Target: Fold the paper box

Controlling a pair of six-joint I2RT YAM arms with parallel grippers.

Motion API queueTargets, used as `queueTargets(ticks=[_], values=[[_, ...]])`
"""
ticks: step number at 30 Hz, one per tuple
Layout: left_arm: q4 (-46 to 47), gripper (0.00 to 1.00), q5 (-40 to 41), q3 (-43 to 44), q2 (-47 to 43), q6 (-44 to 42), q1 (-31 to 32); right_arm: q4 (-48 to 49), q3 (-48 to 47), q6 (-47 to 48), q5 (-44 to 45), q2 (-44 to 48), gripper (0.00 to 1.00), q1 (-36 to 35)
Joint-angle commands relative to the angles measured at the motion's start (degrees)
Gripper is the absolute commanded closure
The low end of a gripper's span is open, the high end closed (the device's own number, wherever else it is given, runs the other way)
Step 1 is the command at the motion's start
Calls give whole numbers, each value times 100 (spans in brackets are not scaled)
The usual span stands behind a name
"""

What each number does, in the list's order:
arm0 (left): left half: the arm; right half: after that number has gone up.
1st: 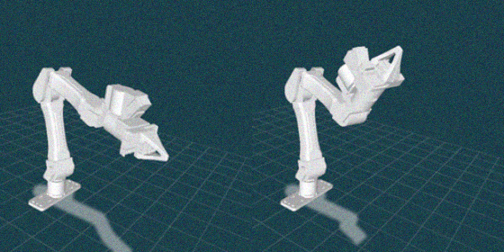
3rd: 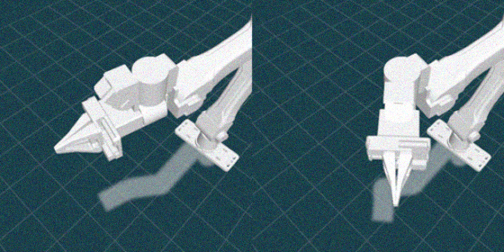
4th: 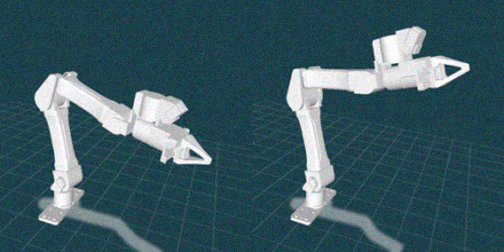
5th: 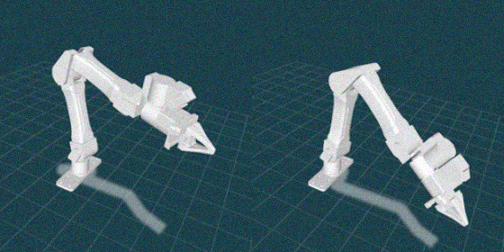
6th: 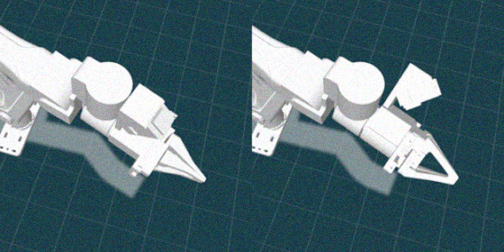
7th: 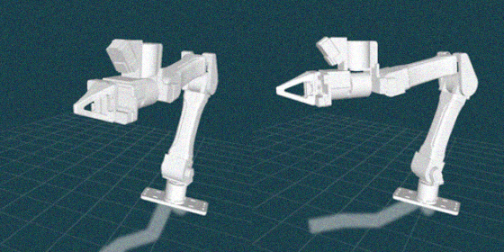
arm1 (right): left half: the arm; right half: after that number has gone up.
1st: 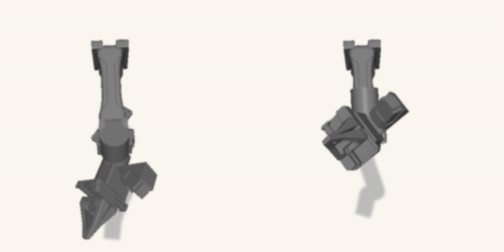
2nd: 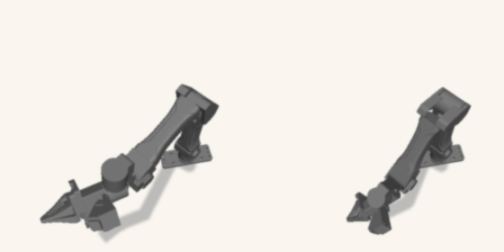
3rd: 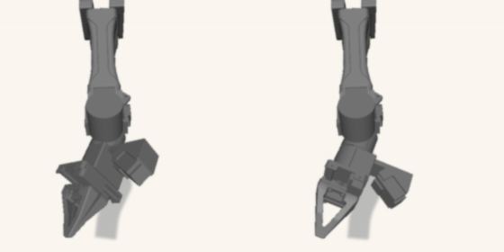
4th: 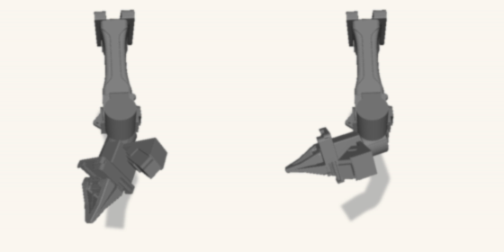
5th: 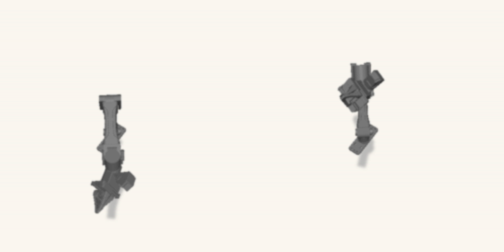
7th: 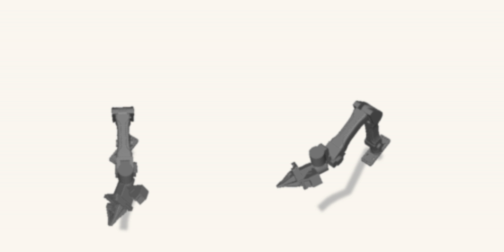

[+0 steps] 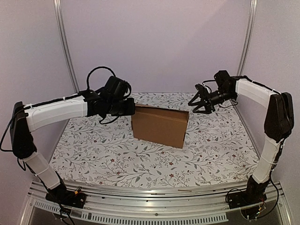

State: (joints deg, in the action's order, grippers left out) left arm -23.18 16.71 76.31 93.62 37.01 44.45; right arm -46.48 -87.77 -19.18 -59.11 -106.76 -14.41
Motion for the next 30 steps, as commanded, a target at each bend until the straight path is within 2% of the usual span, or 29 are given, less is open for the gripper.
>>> queueTargets(ticks=[1, 5, 7, 10, 13, 16, 19, 25, 30], values=[[-761, 75, -73, 75, 14, -182, 38, -1743, -1314, 2224, 1232, 328, 35, 53], [-806, 75, -112, 235, -2, -273, 30, -2085, -1349, 3243, 1255, 627, 32, 44], [-811, 75, -122, 275, 11, -279, 29, -2293, -1329, 4071, 1442, 842, 33, -40], [-836, 75, -140, 334, 42, -304, 29, -2213, -1064, 5390, 2500, 1190, 39, -450], [-930, 75, -168, 409, -47, -307, 37, -1722, -423, 6343, 3485, 1784, 41, -1081], [-994, 74, -134, 417, -254, -329, 38, -1180, 148, 6876, 4257, 2275, 42, -1599], [-1053, 73, -141, 455, -439, -366, 38, -874, 279, 7325, 4686, 2419, 51, -1790], [-738, 75, -678, 402, -424, -390, 90, -677, 145, 7850, 4908, 2150, 55, -1839], [-305, 79, -756, 136, -310, -335, 307, -585, 48, 8139, 5048, 1923, 61, -2020]])
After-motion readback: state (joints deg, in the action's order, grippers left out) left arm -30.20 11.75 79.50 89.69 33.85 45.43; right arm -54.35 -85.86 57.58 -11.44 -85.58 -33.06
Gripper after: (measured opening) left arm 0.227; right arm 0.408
